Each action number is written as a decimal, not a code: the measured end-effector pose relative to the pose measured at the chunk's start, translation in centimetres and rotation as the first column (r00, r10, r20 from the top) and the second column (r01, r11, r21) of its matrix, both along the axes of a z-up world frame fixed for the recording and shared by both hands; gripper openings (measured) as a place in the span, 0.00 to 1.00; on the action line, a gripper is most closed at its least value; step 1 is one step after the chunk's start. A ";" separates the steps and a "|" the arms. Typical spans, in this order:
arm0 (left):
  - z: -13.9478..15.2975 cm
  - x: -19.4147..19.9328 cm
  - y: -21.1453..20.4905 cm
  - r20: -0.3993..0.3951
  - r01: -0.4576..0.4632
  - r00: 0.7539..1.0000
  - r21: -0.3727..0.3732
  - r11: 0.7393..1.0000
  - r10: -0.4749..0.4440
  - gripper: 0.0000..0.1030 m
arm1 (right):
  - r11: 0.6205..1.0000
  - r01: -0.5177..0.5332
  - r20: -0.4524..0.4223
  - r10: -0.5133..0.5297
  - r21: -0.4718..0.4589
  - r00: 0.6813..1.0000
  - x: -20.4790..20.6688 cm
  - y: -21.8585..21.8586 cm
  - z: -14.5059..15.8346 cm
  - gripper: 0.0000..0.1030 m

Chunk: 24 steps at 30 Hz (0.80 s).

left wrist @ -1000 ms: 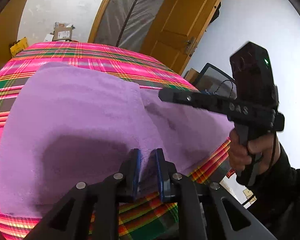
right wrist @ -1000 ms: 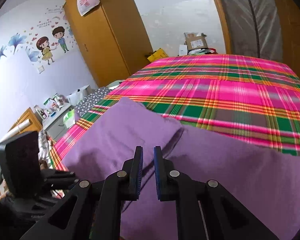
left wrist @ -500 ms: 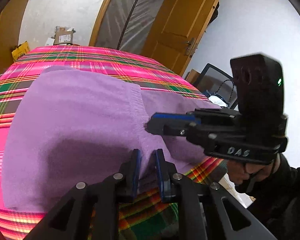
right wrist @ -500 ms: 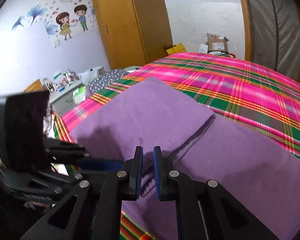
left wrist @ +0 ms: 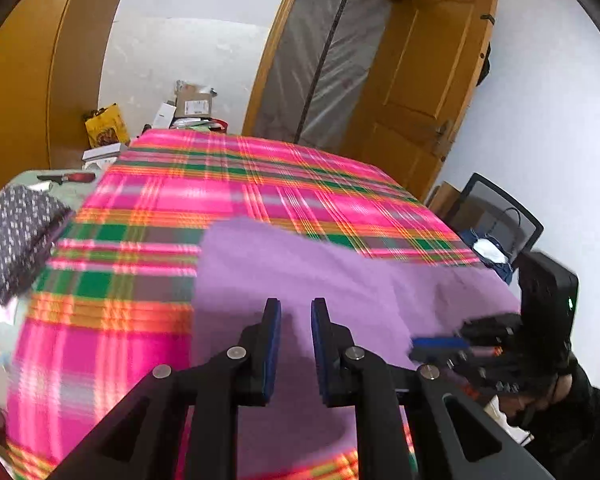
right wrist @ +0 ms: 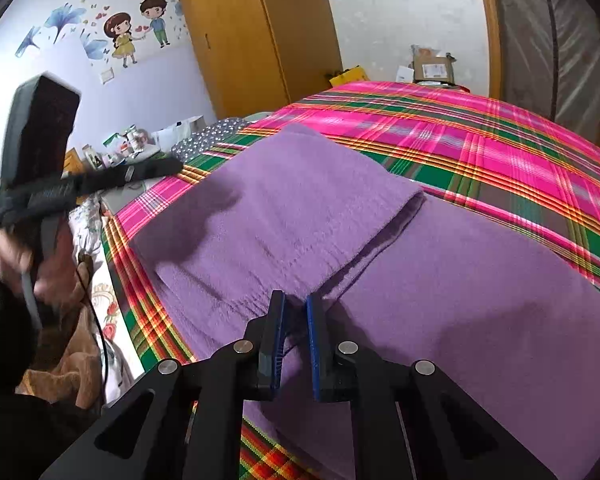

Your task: Fold clothes

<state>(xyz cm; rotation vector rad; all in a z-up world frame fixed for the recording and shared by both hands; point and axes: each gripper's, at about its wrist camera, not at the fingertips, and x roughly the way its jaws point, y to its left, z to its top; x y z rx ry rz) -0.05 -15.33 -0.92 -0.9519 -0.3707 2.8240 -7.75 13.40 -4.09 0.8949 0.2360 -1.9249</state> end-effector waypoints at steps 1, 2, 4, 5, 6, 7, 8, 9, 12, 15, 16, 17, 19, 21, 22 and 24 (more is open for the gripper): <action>0.3 -0.8 -0.5 0.008 -0.002 1.000 -0.010 1.000 0.002 0.14 | 1.000 -0.002 0.003 0.002 0.000 1.000 -0.1 0.0 0.0 0.10; 0.4 -1.5 -0.9 0.014 -0.002 1.000 -0.018 1.000 0.002 0.14 | 1.000 -0.004 0.004 0.004 0.000 1.000 -0.1 0.0 0.0 0.10; 0.3 -3.6 -1.6 0.038 0.023 0.999 -0.008 1.000 -0.023 0.14 | 1.000 -0.006 0.008 0.006 0.000 1.000 -0.2 0.0 -0.1 0.10; 0.1 -4.6 -1.9 0.054 0.032 0.998 0.000 0.999 -0.032 0.14 | 1.000 -0.005 0.012 0.005 -0.002 1.000 -0.2 0.0 -0.1 0.10; -0.2 -5.6 -2.1 0.073 0.035 0.997 0.004 0.999 -0.035 0.14 | 1.000 -0.004 0.015 0.004 -0.003 1.000 -0.2 0.0 -0.1 0.10; -0.6 -6.9 -2.3 0.092 0.041 0.995 0.002 0.999 -0.041 0.14 | 1.000 -0.003 0.017 0.003 -0.004 1.000 -0.2 0.0 -0.2 0.10; -1.0 -7.9 -2.4 0.109 0.043 0.993 -0.004 0.999 -0.042 0.14 | 1.000 -0.001 0.019 0.001 -0.004 1.000 -0.2 0.0 -0.2 0.10; -1.5 -8.9 -2.6 0.129 0.040 0.991 -0.006 0.999 -0.039 0.14 | 1.000 0.000 0.019 0.000 -0.004 1.000 -0.2 0.0 -0.2 0.10; -3.1 -11.0 -2.7 0.185 0.048 0.982 0.000 0.999 -0.047 0.14 | 1.000 0.002 0.022 -0.002 -0.005 1.000 -0.2 0.0 -0.3 0.10; -4.0 -12.3 -2.9 0.221 0.049 0.974 0.019 0.999 -0.052 0.15 | 1.000 0.002 0.030 -0.002 -0.008 1.000 -0.3 0.1 -0.3 0.10; -4.0 -12.4 -3.1 0.223 0.045 0.973 0.029 0.999 -0.050 0.15 | 1.000 0.001 0.032 -0.001 -0.009 0.999 -0.3 0.1 -0.3 0.10; -4.0 -12.5 -3.2 0.226 0.041 0.973 0.040 0.998 -0.049 0.15 | 1.000 0.001 0.035 -0.001 -0.010 0.999 -0.4 0.1 -0.3 0.10; -3.9 -12.6 -3.5 0.232 0.032 0.972 0.061 0.998 -0.045 0.14 | 1.000 -0.001 0.042 0.001 -0.009 0.999 -0.4 0.1 -0.3 0.10; -3.6 -12.5 -3.8 0.227 0.023 0.973 0.080 0.997 -0.041 0.14 | 1.000 -0.001 0.045 0.001 0.000 0.999 -0.4 0.2 0.0 0.10; -3.1 -11.8 -4.0 0.206 0.019 0.978 0.086 0.996 -0.036 0.14 | 1.000 0.000 0.035 -0.001 0.006 0.999 -0.4 0.3 0.4 0.10; -2.3 -9.9 -3.9 0.166 0.016 0.986 0.091 0.996 -0.031 0.14 | 1.000 0.009 0.008 -0.009 0.008 1.000 -0.5 0.5 1.3 0.10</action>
